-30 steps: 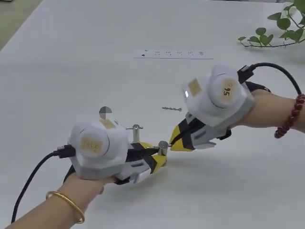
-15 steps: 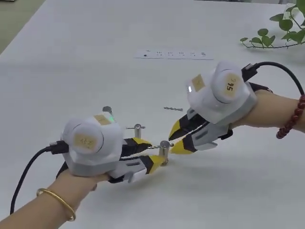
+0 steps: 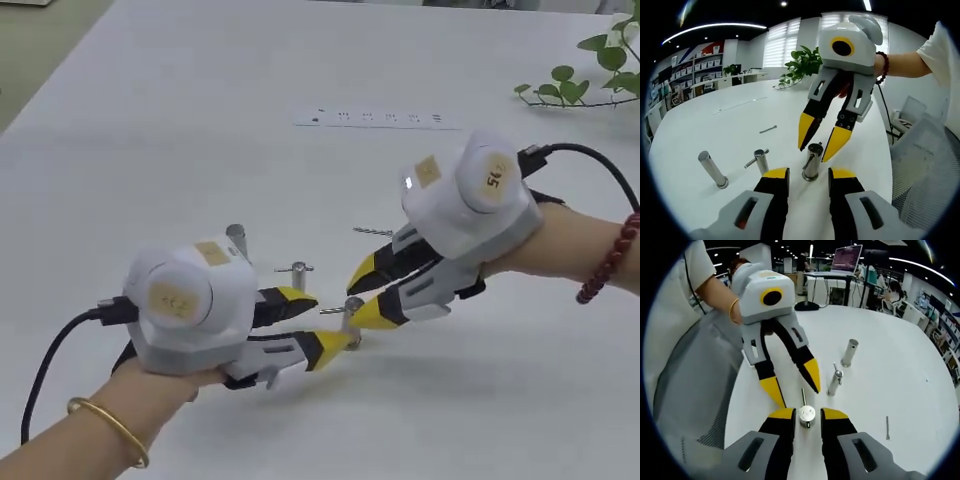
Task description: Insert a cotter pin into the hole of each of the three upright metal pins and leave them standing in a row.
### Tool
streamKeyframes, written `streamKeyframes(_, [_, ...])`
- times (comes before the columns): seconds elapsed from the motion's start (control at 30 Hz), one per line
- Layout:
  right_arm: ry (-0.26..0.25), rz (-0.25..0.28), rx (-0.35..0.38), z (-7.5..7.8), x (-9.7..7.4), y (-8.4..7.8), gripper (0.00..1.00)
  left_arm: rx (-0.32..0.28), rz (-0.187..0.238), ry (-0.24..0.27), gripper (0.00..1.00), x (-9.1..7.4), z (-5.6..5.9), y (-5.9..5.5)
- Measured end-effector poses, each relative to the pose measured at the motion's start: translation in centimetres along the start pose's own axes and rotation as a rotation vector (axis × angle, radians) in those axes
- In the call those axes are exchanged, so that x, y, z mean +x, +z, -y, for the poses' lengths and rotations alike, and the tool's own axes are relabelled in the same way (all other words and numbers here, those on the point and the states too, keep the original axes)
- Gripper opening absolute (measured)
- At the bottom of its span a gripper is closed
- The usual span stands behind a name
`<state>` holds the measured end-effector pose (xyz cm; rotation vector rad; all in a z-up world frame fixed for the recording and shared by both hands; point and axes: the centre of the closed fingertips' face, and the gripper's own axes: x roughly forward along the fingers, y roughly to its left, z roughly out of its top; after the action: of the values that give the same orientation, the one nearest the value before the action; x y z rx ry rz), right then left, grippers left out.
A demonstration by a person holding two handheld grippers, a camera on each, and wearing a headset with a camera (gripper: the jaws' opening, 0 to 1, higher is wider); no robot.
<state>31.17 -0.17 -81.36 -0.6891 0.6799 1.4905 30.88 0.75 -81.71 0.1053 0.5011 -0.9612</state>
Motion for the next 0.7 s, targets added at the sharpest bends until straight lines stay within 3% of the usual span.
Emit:
streamKeyframes(0.47, [0.021, 0.026, -0.025, -0.3, 0.7, 0.0, 0.16, 0.004, 0.012, 0.007, 0.33, -1.0, -0.1, 0.1])
streamKeyframes(0.7, [0.009, 0.04, -0.025, -0.3, 0.7, 0.0, 0.15, -0.012, 0.029, 0.01, 0.34, -1.7, 0.1, 0.2])
